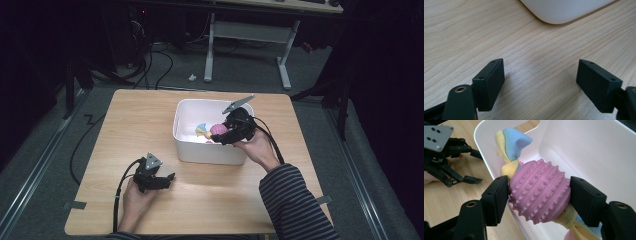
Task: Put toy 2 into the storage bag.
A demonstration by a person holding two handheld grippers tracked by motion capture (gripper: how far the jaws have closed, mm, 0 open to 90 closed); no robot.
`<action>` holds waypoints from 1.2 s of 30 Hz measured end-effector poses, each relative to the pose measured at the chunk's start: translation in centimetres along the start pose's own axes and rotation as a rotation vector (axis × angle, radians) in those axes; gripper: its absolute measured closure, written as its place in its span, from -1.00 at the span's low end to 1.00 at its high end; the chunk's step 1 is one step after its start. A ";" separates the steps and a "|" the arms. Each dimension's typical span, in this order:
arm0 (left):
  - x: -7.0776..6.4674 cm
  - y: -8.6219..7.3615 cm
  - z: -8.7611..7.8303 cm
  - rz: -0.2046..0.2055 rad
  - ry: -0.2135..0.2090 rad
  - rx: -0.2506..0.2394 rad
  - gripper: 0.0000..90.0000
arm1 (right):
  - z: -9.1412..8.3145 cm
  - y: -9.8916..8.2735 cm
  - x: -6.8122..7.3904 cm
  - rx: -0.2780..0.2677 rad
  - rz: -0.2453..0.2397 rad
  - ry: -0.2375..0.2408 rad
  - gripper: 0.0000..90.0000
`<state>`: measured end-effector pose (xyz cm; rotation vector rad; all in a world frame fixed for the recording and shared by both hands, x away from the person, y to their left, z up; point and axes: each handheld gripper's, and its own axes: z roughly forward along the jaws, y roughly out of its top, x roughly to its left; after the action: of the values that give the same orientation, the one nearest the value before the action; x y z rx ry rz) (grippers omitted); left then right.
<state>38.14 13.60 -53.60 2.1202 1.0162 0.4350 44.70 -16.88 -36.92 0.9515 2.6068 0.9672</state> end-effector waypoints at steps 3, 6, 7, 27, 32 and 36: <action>0.0 0.0 0.0 0.000 0.000 0.000 -0.49 | 0.1 -0.1 0.1 -0.006 0.004 0.017 -0.25; 0.0 0.0 0.0 -0.001 0.000 -0.001 -0.49 | 0.2 -0.2 0.2 -0.008 0.005 0.013 -0.26; 0.0 0.0 0.0 -0.001 -0.001 -0.001 -0.49 | 0.1 -0.2 0.1 -0.009 0.008 0.013 -0.26; 0.0 0.0 0.0 -0.003 0.000 -0.002 -0.48 | -2.5 -1.8 -0.2 -0.109 0.029 -0.039 -0.33; 0.0 0.0 0.0 -0.002 0.000 -0.002 -0.48 | -4.2 -2.9 -0.5 -0.154 0.051 -0.067 -0.28; 0.0 0.0 0.0 -0.002 0.001 -0.001 -0.48 | -5.5 -3.9 -0.7 -0.182 0.070 -0.090 -0.27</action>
<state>38.14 13.60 -53.61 2.1178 1.0178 0.4354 41.13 -22.36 -35.24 1.0193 2.3788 1.1288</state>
